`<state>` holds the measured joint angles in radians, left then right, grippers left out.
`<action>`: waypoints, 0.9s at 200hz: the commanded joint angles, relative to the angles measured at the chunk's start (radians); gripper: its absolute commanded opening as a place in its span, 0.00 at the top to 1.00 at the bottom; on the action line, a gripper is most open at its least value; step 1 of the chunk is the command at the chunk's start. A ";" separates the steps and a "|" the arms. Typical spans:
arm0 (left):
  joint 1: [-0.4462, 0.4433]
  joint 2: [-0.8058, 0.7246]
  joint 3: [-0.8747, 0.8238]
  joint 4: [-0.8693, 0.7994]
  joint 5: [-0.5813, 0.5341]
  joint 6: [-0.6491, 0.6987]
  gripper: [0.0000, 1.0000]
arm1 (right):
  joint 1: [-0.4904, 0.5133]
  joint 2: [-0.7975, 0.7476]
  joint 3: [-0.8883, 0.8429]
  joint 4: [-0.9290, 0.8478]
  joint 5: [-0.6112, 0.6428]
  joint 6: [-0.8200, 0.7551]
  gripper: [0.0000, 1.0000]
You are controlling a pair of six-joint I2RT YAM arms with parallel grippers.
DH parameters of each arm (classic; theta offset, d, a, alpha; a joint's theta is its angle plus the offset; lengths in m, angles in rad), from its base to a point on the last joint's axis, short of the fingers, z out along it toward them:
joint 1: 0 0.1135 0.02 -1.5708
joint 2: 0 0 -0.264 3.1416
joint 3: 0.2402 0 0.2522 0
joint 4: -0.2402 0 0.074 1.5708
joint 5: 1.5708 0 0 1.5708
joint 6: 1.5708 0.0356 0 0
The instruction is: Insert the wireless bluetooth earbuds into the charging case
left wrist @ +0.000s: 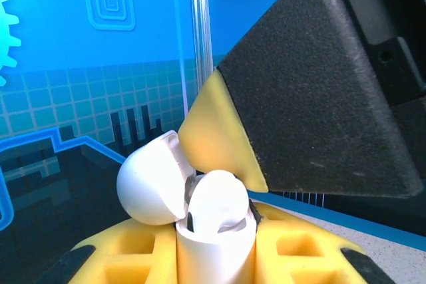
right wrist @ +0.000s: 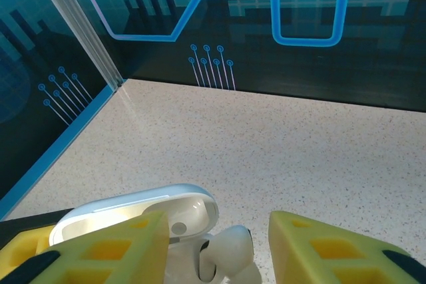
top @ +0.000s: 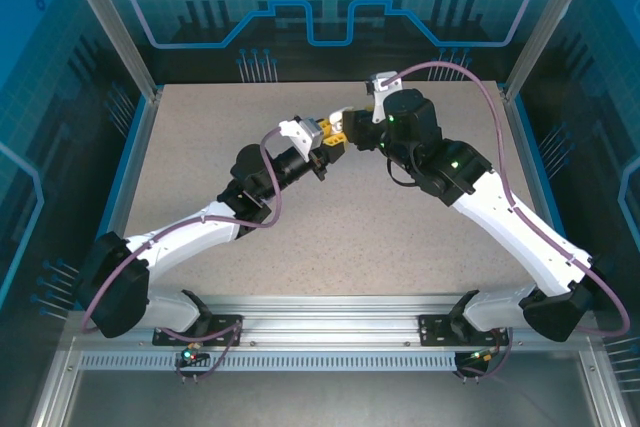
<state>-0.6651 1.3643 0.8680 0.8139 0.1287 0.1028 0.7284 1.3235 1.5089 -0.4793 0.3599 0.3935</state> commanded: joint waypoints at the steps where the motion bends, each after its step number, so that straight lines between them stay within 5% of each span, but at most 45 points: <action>1: -0.014 -0.001 0.000 0.048 0.023 -0.014 1.00 | 0.011 -0.009 0.033 0.011 -0.015 0.024 0.55; 130: -0.013 -0.001 -0.003 0.047 0.020 -0.014 1.00 | -0.031 -0.039 0.062 0.021 -0.010 0.044 0.50; 180: -0.014 -0.002 -0.001 0.051 0.020 -0.014 1.00 | -0.145 -0.085 0.038 -0.012 -0.046 0.102 0.47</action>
<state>-0.6708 1.3643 0.8680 0.8173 0.1291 0.1028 0.6525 1.2804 1.5337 -0.4789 0.3439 0.4484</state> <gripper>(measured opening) 0.233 0.529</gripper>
